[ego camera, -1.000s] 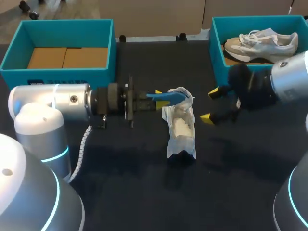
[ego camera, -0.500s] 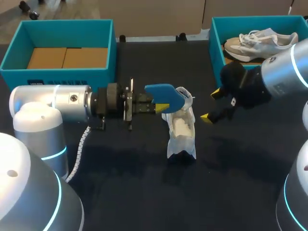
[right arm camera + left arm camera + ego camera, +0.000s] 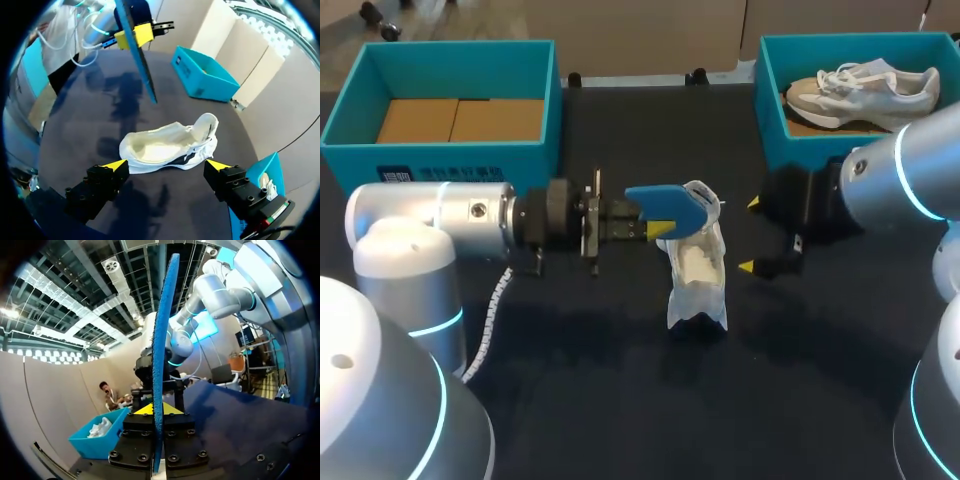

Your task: Take the shoe out of the shoebox, open the shoe tongue, remove and reinsert the insole, then place the shoe into the shoebox

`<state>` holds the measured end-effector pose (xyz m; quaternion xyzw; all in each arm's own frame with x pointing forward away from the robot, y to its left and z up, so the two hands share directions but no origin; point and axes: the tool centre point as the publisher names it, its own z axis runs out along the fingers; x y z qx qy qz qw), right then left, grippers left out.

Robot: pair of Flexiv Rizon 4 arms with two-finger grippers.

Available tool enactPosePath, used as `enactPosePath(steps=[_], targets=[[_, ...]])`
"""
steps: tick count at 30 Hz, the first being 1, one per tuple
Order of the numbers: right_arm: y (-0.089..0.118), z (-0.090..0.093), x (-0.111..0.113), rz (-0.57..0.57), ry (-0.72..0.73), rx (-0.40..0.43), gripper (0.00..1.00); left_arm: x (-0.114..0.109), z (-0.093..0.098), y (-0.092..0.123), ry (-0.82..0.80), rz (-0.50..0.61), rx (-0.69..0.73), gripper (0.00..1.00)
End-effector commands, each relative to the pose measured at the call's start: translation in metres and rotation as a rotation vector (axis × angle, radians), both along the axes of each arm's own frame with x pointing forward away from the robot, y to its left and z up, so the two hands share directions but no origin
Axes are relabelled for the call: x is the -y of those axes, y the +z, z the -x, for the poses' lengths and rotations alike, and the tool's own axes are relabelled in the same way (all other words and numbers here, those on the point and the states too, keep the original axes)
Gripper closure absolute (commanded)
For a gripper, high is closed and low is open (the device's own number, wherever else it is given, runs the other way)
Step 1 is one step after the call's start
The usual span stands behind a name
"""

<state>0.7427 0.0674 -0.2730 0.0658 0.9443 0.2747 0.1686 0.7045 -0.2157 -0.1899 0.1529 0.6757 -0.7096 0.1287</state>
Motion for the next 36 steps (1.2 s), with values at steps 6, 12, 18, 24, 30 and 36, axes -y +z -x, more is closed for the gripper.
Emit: enactPosePath(steps=[6, 12, 18, 24, 30, 36], targets=[[-0.021, -0.008, -0.003, 0.007, 0.092, -0.016, 0.0, 0.01, 0.004, -0.008, 0.007, 0.003, 0.0, 1.0], [-0.033, -0.011, -0.008, 0.034, 0.135, -0.044, 0.0, 0.011, 0.007, -0.013, 0.019, -0.01, -0.003, 1.0], [-0.039, -0.013, -0.014, 0.051, 0.156, -0.036, 0.0, 0.014, 0.011, -0.019, 0.02, -0.018, 0.0, 1.0], [-0.042, -0.015, -0.016, 0.081, 0.186, -0.028, 0.0, 0.017, 0.013, -0.024, 0.02, -0.017, -0.001, 1.0], [-0.044, -0.02, -0.012, 0.096, 0.21, -0.027, 0.0, 0.02, 0.013, -0.029, 0.016, -0.02, 0.012, 1.0], [-0.047, -0.024, -0.007, 0.116, 0.204, -0.037, 0.0, 0.021, 0.011, -0.035, 0.027, -0.023, 0.009, 1.0]])
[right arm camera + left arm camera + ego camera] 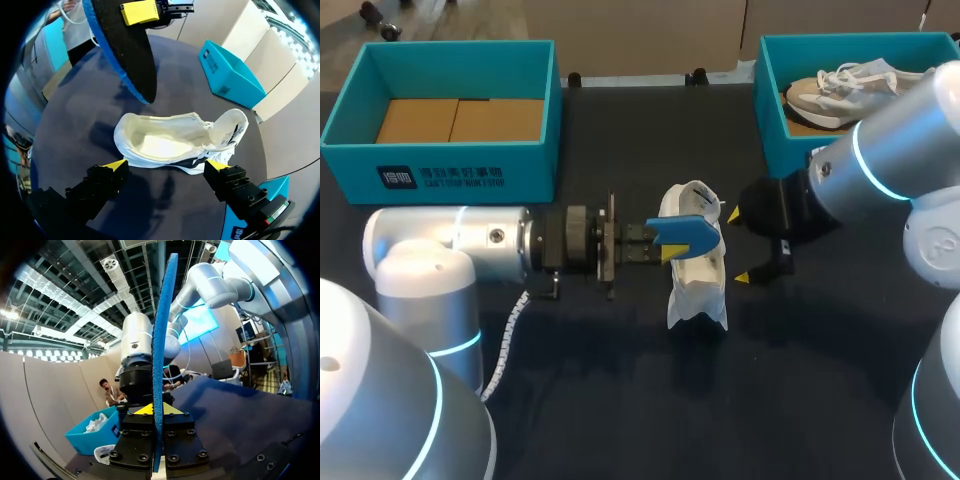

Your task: Take the shoe out of the shoebox, open the shoe tongue, remove and reinsert the insole, then place the shoe into the shoebox

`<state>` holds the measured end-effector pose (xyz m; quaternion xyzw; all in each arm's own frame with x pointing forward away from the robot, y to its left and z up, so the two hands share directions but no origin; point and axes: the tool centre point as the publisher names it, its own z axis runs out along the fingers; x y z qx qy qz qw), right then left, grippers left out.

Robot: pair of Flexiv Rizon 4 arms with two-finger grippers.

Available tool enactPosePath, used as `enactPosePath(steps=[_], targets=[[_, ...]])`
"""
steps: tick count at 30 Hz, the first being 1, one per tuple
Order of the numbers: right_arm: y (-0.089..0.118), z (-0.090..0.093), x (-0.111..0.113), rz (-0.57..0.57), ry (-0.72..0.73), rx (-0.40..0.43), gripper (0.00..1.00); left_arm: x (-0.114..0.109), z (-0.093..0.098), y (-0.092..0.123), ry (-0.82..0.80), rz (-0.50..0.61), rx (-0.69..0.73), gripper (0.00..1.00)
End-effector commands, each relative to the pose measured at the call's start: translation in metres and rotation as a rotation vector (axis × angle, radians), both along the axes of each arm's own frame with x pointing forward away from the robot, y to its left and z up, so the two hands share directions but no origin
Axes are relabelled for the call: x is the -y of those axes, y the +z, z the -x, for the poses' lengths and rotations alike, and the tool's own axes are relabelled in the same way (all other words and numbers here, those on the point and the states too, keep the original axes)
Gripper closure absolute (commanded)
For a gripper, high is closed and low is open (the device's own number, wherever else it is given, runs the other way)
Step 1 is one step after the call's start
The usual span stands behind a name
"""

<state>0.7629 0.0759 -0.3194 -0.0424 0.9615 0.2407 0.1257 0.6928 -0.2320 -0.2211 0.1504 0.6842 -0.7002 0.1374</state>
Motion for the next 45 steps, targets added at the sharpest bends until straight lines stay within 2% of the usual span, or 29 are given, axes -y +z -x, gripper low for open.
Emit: enactPosePath(steps=[1, 10, 24, 32, 45], targets=[[0.0, -0.004, 0.002, 0.003, -0.026, -0.01, 0.0, 0.005, -0.001, -0.005, 0.008, -0.002, 0.001, 1.0], [0.0, -0.004, 0.002, 0.003, -0.026, -0.01, 0.0, 0.006, -0.002, -0.009, 0.028, 0.01, 0.037, 1.0], [0.0, -0.004, 0.002, 0.003, -0.026, -0.01, 0.0, 0.014, -0.01, -0.029, 0.025, 0.03, 0.03, 1.0], [0.0, -0.004, 0.002, 0.003, -0.026, -0.01, 0.0, 0.02, -0.009, -0.039, 0.026, -0.008, 0.041, 1.0], [0.0, -0.004, 0.002, 0.003, -0.026, -0.01, 0.0, 0.021, -0.011, -0.049, 0.022, -0.008, 0.056, 1.0]])
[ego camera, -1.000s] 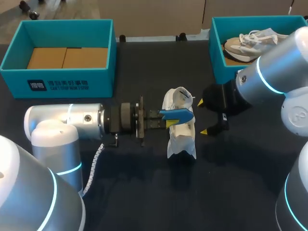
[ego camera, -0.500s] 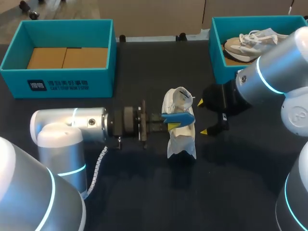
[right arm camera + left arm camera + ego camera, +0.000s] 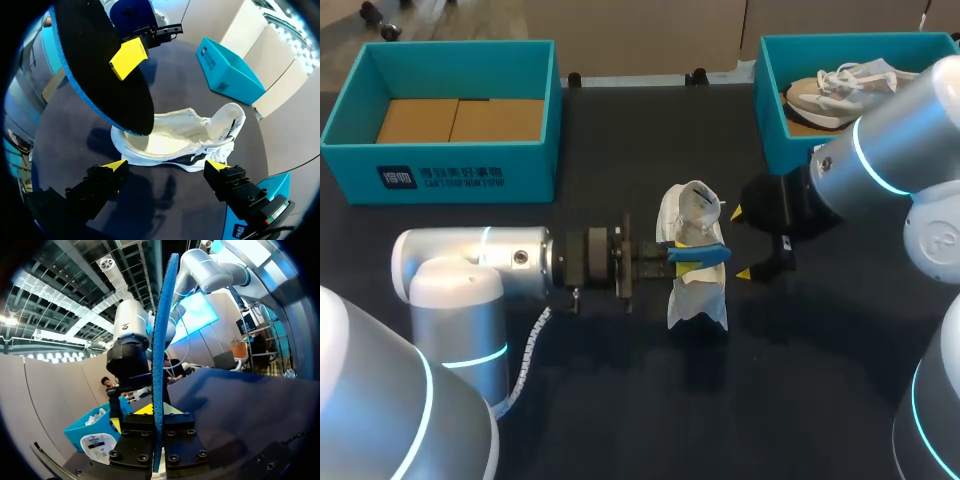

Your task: Take the shoe out of the shoebox, open the shoe tongue, remove and reinsert the insole, then place the shoe into the shoebox

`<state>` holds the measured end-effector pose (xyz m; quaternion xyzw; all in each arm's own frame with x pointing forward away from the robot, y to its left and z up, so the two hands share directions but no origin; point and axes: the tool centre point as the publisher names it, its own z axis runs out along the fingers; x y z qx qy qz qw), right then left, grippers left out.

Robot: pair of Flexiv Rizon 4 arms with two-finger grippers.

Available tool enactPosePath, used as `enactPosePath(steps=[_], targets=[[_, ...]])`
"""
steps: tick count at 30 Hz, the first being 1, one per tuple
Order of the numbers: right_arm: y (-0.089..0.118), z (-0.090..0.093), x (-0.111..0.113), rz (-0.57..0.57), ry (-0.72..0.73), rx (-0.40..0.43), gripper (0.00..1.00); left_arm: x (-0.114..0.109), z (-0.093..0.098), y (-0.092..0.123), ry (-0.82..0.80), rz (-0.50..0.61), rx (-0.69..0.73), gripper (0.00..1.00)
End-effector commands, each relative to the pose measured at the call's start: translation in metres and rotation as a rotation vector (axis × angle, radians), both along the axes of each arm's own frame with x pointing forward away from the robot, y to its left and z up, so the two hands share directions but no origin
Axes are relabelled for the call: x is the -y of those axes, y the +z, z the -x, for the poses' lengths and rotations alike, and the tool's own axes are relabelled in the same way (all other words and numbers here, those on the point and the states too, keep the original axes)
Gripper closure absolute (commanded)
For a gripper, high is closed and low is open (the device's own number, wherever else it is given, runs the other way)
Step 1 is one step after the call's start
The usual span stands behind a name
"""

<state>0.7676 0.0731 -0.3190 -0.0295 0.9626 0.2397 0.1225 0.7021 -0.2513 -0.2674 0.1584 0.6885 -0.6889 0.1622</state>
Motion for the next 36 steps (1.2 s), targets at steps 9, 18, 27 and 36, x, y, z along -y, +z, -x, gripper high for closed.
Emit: enactPosePath(steps=[9, 18, 27, 36], targets=[[-0.001, 0.001, -0.001, 0.003, -0.002, 0.002, 0.0, 0.005, -0.006, -0.008, 0.0, 0.01, 0.039, 1.0], [-0.001, 0.001, -0.001, 0.003, -0.002, 0.002, 0.0, 0.007, -0.01, -0.014, 0.003, -0.015, 0.057, 1.0], [-0.001, 0.001, -0.001, 0.003, -0.002, 0.002, 0.0, 0.007, -0.017, -0.021, 0.0, -0.039, 0.105, 1.0], [-0.001, 0.001, -0.001, 0.003, -0.002, 0.002, 0.0, 0.009, -0.023, -0.03, -0.004, -0.058, 0.121, 1.0]])
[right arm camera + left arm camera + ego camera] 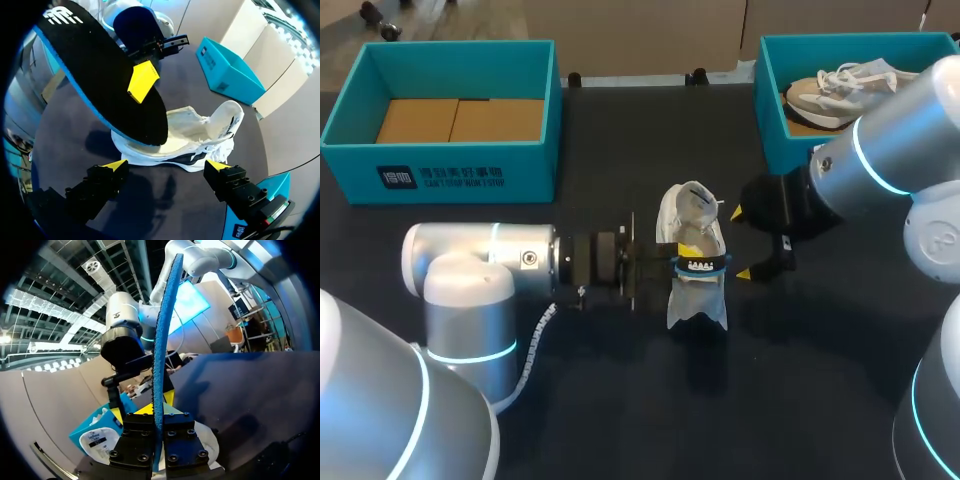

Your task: Take the shoe out of the shoebox, open the shoe tongue, remove and reinsert the insole, then place the shoe into the shoebox

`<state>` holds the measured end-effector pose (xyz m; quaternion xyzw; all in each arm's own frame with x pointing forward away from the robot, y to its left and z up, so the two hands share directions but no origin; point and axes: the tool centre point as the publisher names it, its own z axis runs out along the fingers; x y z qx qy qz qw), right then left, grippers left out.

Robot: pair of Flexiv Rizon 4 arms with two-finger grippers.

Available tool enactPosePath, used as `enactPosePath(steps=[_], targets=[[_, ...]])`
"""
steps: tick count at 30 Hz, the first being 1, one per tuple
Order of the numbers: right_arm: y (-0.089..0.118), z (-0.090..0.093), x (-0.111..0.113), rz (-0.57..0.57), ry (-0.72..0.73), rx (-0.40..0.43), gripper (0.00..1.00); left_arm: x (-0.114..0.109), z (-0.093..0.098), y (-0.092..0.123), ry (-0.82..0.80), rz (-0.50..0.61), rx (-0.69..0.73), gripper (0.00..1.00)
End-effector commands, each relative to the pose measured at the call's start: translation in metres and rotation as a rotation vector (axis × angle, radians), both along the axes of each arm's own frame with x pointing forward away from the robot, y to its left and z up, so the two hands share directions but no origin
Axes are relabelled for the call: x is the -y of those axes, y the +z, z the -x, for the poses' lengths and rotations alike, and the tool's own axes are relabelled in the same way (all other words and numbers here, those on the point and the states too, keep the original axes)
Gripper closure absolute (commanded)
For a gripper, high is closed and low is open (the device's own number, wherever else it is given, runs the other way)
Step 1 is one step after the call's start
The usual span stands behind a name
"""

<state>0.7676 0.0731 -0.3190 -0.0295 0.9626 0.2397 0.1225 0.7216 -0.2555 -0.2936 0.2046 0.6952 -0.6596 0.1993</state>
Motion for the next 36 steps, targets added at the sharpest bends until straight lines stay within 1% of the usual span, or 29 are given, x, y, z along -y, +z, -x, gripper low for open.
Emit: enactPosePath(steps=[1, 9, 36], targets=[[-0.001, 0.001, -0.001, 0.003, -0.002, 0.002, 0.0, 0.004, -0.005, -0.005, -0.002, -0.008, -0.001, 1.0], [-0.001, 0.001, -0.001, 0.003, -0.002, 0.002, 0.0, 0.002, -0.013, -0.015, 0.009, -0.019, 0.018, 1.0], [-0.001, 0.001, -0.001, 0.003, -0.002, 0.002, 0.0, 0.008, -0.033, -0.045, 0.004, -0.069, 0.057, 1.0]])
